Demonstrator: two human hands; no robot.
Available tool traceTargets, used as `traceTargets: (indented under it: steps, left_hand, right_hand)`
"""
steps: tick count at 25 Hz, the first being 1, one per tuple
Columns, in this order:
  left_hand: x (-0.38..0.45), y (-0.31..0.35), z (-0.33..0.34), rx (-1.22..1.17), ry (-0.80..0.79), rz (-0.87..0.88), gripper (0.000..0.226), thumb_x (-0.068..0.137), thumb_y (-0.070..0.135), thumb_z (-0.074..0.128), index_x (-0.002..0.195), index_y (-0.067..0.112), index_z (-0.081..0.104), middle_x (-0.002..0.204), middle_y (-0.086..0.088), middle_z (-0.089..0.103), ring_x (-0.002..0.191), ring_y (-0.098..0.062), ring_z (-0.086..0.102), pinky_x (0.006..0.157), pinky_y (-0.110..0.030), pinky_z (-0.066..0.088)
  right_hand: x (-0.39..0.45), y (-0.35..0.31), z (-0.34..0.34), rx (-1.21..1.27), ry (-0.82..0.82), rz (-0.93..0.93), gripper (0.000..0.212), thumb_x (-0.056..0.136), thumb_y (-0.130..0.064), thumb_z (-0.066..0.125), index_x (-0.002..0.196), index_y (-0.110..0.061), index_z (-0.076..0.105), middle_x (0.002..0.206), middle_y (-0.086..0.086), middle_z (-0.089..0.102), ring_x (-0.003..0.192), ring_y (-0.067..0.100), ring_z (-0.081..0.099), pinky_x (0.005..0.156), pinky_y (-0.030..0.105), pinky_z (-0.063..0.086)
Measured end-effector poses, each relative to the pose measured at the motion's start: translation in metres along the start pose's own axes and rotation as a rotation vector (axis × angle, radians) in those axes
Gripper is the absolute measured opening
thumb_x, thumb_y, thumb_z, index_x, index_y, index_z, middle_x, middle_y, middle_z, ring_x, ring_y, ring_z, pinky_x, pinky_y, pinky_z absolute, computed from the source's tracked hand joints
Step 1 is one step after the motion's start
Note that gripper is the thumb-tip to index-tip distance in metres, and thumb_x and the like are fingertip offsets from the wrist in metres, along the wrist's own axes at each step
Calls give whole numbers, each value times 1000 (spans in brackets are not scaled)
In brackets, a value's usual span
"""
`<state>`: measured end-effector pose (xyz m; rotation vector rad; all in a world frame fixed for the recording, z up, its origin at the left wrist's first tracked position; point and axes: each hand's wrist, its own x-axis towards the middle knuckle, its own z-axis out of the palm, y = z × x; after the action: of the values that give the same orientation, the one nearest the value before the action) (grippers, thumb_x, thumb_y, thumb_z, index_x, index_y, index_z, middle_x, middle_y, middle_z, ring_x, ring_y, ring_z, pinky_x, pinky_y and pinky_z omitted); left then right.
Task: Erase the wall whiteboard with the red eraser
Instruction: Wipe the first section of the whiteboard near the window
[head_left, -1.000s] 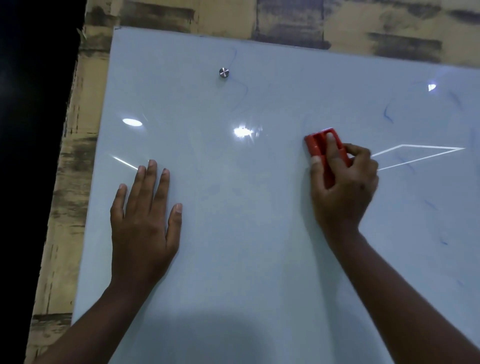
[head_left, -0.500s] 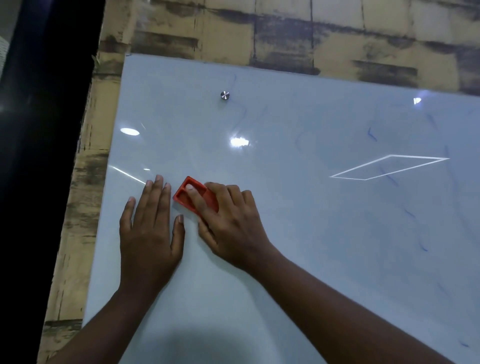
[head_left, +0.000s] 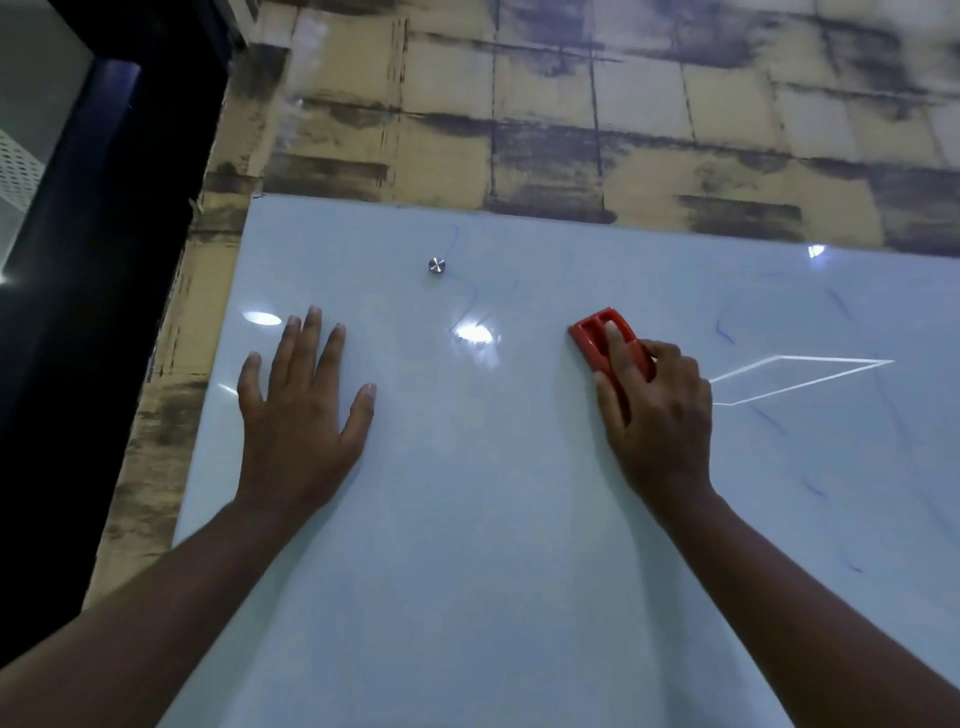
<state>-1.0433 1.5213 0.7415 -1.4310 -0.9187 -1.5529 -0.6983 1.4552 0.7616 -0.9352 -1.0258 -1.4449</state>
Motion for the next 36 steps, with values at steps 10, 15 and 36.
traceTargets:
  steps: [10,15,36]
  left_hand:
    - [4,-5,16,49,60,38,72,107,48,30,169,13,22,177,-8,16,164,-25,14,130,-59,13]
    - [5,-11,19,62,59,50,73,106,50,32,169,14,22,177,-8,16,164,-25,14,130,-60,14]
    - [5,-5,13,75,81,36,70,104,48,34,165,13,35,174,-9,27,161,-29,27,126,-61,22]
  right_hand:
    - [24,-87,28,63,75,255,55,94,-20,70,148,-24,56,125,14,61,101,39,57,78,46,43]
    - [16,-188,37,169,21,-124,56,97,-25,66,151,-21,52,134,13,59,114,33,56,86,43,43]
    - [62,-139,22,174,-109,-133,57,94,-43,50,145,-19,57,101,8,56,85,24,53,58,36,51]
